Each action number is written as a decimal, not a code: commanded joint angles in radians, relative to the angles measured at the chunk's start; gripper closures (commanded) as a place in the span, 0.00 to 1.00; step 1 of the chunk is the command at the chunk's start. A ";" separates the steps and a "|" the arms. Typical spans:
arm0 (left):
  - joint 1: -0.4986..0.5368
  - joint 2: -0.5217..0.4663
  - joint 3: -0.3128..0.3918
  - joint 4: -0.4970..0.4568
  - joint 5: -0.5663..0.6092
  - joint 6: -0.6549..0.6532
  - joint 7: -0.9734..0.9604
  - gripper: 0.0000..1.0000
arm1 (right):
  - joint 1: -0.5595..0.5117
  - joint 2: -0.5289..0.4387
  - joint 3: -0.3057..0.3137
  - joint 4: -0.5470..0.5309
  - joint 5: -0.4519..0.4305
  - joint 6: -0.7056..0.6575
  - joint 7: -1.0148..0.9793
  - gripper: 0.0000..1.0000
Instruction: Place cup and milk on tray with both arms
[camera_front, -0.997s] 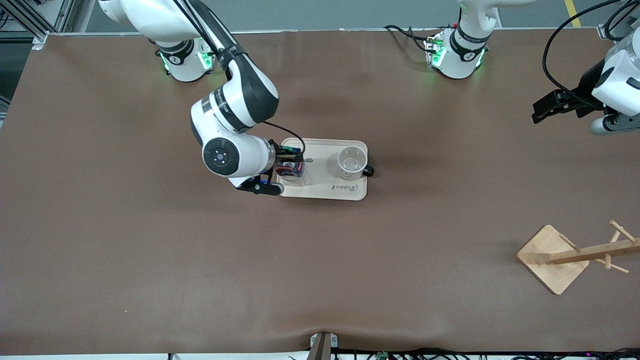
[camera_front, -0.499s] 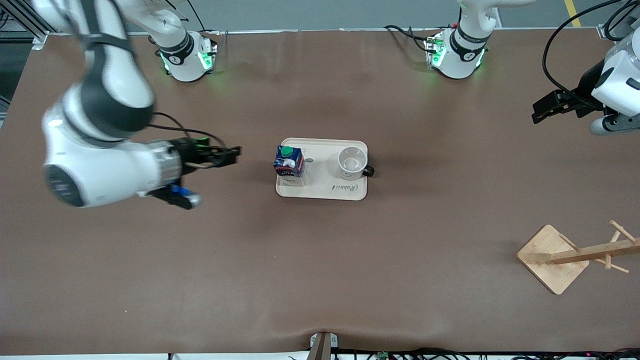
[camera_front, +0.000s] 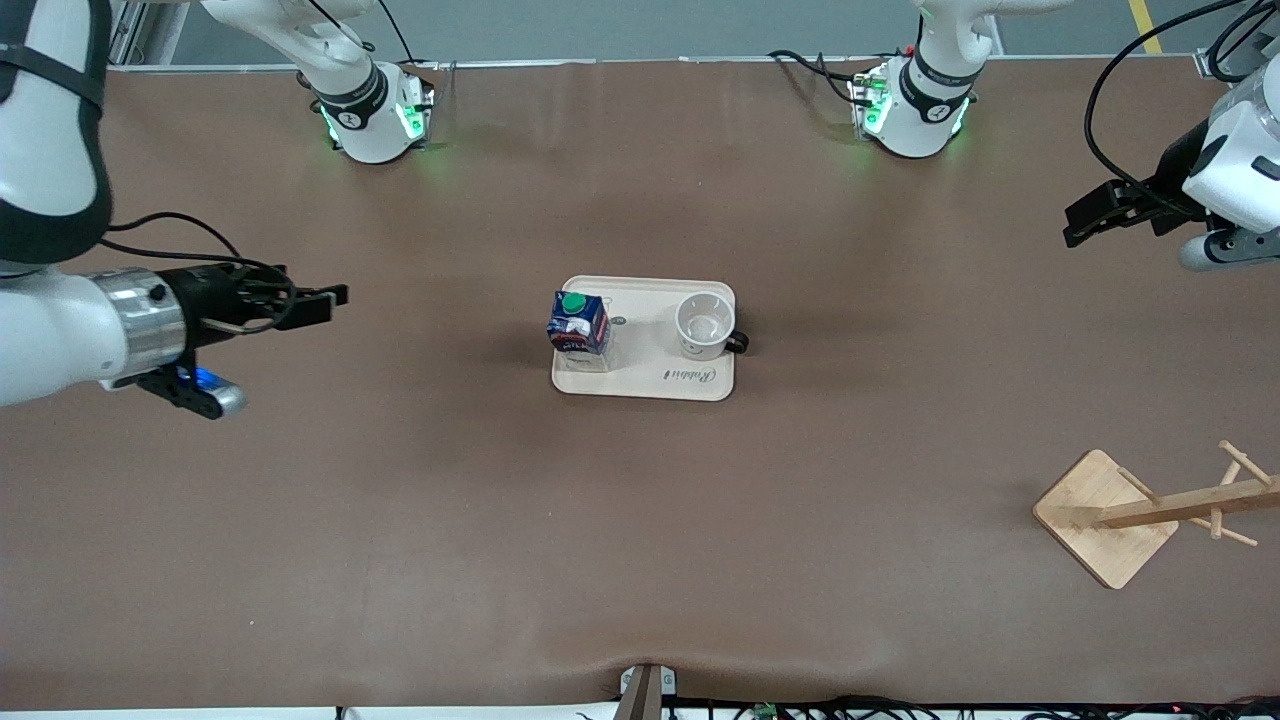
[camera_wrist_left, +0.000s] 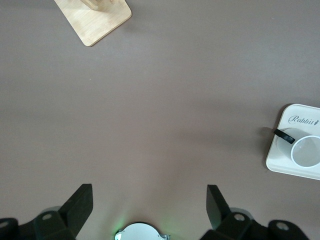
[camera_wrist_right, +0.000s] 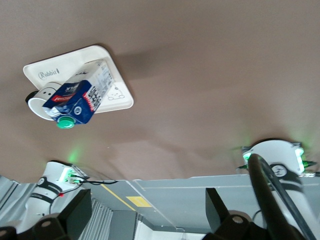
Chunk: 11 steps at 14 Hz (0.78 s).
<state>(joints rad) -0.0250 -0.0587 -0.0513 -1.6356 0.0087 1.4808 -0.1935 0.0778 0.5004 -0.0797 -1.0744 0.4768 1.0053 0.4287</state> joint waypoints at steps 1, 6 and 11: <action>0.005 -0.009 -0.005 -0.009 0.000 0.004 -0.007 0.00 | 0.009 -0.057 0.023 0.045 -0.242 -0.019 -0.128 0.00; 0.005 -0.007 -0.005 -0.009 0.000 0.004 -0.006 0.00 | 0.021 -0.164 0.031 -0.050 -0.509 0.038 -0.485 0.00; 0.005 -0.007 -0.005 -0.009 0.000 0.004 -0.006 0.00 | -0.024 -0.454 0.026 -0.485 -0.506 0.317 -0.522 0.00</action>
<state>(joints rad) -0.0249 -0.0576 -0.0515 -1.6380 0.0087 1.4812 -0.1935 0.0691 0.2087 -0.0651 -1.3222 -0.0210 1.2244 -0.0810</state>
